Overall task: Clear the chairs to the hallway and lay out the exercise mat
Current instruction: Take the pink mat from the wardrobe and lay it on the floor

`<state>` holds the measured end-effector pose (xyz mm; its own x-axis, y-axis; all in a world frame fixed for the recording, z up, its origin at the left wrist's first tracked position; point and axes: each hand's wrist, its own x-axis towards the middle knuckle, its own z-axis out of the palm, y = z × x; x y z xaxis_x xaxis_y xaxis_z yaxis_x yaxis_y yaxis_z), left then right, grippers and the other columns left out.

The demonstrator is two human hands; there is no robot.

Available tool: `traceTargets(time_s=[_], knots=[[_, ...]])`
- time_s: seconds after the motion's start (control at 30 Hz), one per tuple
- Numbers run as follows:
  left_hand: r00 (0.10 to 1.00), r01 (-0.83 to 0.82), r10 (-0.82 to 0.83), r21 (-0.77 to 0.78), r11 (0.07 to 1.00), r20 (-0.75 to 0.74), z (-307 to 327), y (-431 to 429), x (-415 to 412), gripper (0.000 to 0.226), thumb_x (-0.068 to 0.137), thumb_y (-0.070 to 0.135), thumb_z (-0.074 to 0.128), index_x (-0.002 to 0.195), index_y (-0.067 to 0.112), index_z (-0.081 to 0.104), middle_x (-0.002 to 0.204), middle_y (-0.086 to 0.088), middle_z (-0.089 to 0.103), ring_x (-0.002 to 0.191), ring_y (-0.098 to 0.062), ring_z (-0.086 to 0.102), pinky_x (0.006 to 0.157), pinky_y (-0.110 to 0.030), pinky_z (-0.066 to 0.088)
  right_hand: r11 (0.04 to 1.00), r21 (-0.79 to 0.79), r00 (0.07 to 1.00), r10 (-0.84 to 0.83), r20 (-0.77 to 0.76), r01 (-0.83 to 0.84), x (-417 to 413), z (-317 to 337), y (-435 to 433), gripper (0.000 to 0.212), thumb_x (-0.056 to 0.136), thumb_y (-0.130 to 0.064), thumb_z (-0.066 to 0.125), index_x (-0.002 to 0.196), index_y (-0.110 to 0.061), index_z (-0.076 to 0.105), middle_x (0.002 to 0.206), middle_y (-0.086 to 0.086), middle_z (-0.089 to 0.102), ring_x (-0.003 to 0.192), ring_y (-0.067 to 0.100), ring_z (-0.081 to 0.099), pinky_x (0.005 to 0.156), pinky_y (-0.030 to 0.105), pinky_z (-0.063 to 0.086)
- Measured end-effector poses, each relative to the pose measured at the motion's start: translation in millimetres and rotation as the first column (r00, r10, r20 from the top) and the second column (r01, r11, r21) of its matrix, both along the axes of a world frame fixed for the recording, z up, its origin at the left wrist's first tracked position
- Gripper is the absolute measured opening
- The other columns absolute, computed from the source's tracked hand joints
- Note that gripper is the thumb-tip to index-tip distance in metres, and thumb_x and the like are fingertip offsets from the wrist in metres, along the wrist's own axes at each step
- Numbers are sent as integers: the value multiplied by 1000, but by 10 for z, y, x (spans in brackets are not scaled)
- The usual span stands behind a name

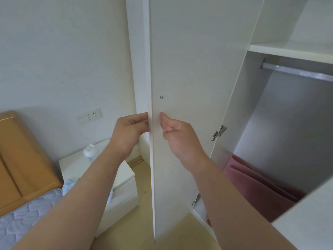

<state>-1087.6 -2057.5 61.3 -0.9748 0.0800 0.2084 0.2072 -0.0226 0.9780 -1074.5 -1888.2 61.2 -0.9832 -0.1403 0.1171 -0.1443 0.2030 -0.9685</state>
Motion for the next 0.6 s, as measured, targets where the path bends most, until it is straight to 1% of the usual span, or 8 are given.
traceTargets(time_s=[0.07,0.17,0.23,0.3,0.33,0.47,0.5,0.6], knots=[[987,-161,161,4,987,-8,21,-5,32,41,70,6,65,101,26,82,106,-3,79,107,-19,73,108,-53,48,999,-44,1000,15,12,-14,44,4,37,65,91,3,45,150,-25,48,149,-9,52,135,-2,48,115,23,33],[912,-391,399,98,915,-90,97,59,167,30,76,2,63,85,24,81,89,-3,80,94,-21,76,98,-42,56,987,-160,1000,-18,13,20,128,25,175,58,87,-3,55,144,-16,53,143,-4,59,126,1,58,112,27,42],[872,-439,458,136,888,-174,165,182,336,27,74,6,59,74,26,77,79,0,77,83,-20,75,84,-32,59,985,-147,995,-94,-15,91,193,31,307,49,87,-17,63,136,-15,59,134,-5,64,121,6,61,108,35,49],[879,-384,412,157,910,-239,212,339,495,30,73,5,56,70,27,75,73,2,74,76,-19,73,74,-22,55,979,-146,988,-152,-31,146,261,52,440,41,89,-25,66,129,-19,68,121,-15,71,113,-1,66,105,32,50],[894,-340,371,158,927,-251,214,442,552,31,74,5,55,69,27,75,71,2,73,74,-19,72,71,-20,54,971,-165,983,-181,-25,174,303,73,519,38,89,-27,66,125,-19,71,118,-15,73,112,-1,67,106,33,50],[954,-176,196,105,979,-226,118,973,670,20,77,4,55,73,12,73,70,-5,72,70,-19,68,69,-20,53,924,-149,931,-363,-40,353,548,131,966,34,80,-42,62,105,-24,77,101,0,78,102,22,72,98,48,55],[967,-132,148,88,987,-206,77,1114,684,20,80,2,55,74,9,73,71,-9,72,70,-19,68,69,-20,53,905,-119,906,-417,-67,408,619,137,1104,33,78,-45,60,99,-27,77,99,2,77,100,24,72,96,49,56],[993,-2,15,108,994,-119,-30,1574,712,23,84,2,55,74,8,74,73,-14,72,73,-25,69,70,-26,54,820,-25,811,-569,-135,572,871,124,1591,21,87,-40,63,94,-31,81,89,-17,77,85,3,71,91,38,57]])
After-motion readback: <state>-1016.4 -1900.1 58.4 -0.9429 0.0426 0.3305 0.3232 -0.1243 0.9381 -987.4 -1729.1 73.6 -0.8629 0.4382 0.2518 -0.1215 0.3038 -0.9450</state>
